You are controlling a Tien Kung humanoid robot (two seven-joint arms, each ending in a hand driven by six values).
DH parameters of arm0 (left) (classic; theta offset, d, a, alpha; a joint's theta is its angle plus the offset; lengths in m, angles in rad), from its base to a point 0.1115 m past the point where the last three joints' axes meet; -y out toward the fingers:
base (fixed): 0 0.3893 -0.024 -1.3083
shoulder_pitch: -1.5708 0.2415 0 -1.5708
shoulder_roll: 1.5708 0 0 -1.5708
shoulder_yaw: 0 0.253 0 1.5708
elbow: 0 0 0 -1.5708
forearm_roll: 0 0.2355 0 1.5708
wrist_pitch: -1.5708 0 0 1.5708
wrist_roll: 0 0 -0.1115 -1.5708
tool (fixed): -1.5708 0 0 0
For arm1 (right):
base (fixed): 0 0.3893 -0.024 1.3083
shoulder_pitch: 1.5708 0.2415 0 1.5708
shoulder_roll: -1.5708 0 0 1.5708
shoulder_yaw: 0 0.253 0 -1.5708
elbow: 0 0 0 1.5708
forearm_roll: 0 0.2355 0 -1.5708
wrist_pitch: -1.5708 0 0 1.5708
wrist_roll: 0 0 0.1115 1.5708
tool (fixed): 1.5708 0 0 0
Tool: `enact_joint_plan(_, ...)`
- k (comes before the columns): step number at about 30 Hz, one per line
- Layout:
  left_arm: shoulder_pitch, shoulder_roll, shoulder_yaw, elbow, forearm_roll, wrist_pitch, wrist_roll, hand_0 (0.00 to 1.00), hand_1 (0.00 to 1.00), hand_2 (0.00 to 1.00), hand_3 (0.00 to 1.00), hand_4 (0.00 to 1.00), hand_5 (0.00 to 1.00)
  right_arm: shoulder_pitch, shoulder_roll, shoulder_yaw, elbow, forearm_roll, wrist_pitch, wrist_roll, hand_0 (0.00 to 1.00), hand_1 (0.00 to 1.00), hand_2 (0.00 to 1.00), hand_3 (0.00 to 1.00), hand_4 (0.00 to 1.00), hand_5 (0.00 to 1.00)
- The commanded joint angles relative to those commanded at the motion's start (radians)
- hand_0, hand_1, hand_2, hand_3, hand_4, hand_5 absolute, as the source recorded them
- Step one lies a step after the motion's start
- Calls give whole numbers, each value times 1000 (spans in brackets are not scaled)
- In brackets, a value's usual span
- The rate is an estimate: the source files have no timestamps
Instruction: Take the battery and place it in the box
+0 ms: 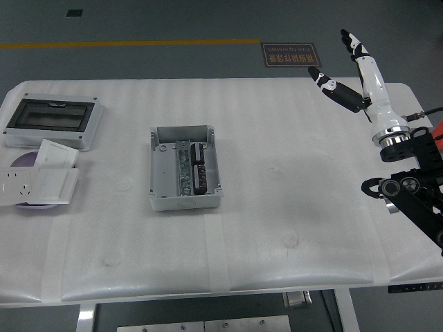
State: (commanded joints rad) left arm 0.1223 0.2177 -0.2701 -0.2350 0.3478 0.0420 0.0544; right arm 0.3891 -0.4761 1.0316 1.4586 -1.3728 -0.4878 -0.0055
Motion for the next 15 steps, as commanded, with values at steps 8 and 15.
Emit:
enact_joint_plan(8,-2,8,-17,-1,12,-1,3,668,674,619,653,675,385,-60,-3,82,14,-4,14,13,983,928,919,955,849,545)
enact_joint_plan(15,-8,11,-16,0,10,-2,5,668,674,619,651,672,380,-104,2,142,29,-36,18,4,979,922,917,949,850,551)
